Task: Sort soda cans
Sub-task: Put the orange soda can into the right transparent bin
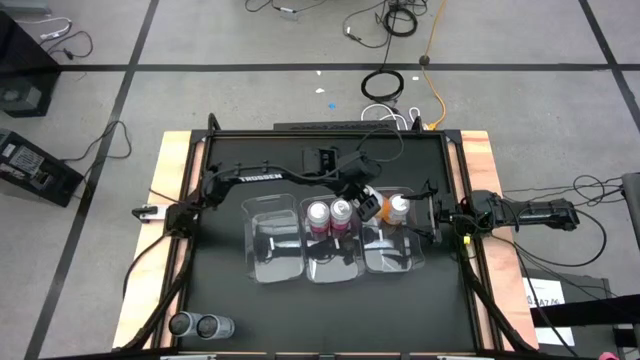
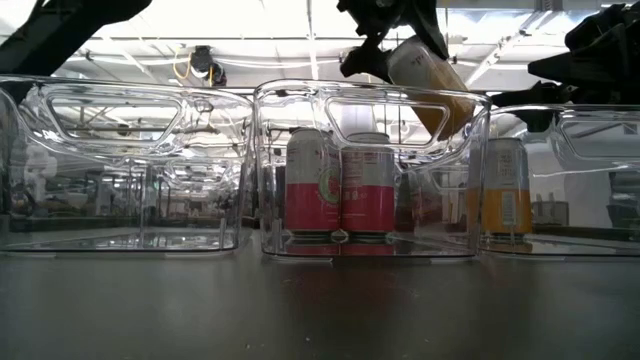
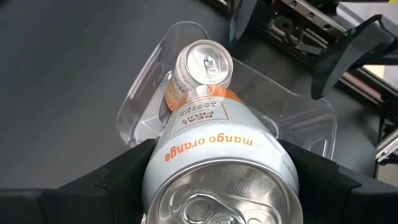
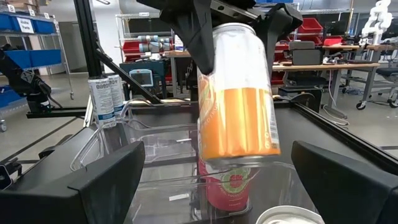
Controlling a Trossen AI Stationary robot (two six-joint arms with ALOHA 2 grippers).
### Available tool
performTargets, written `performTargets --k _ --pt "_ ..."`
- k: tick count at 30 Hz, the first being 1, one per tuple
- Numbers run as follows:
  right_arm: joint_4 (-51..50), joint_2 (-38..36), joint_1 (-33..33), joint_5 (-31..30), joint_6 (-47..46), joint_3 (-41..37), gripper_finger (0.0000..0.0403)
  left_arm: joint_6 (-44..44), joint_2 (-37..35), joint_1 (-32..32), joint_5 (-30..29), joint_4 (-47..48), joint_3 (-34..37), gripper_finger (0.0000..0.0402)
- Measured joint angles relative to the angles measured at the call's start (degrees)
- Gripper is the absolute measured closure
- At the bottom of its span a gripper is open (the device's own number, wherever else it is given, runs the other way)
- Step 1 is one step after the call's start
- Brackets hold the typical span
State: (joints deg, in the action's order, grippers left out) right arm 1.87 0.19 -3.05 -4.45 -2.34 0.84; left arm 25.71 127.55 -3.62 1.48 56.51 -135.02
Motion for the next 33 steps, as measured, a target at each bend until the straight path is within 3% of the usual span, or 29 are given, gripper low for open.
performTargets --k 27,33 --pt "0.0 0.0 0.0 0.0 0.0 0.0 0.0005 0.8 0.0 3.3 -0.3 4.4 0.0 0.0096" --pt "0.0 0.0 0.0 0.0 0.0 0.0 0.0005 -1.8 0.0 2.8 -4.0 2.9 0.0 0.0096"
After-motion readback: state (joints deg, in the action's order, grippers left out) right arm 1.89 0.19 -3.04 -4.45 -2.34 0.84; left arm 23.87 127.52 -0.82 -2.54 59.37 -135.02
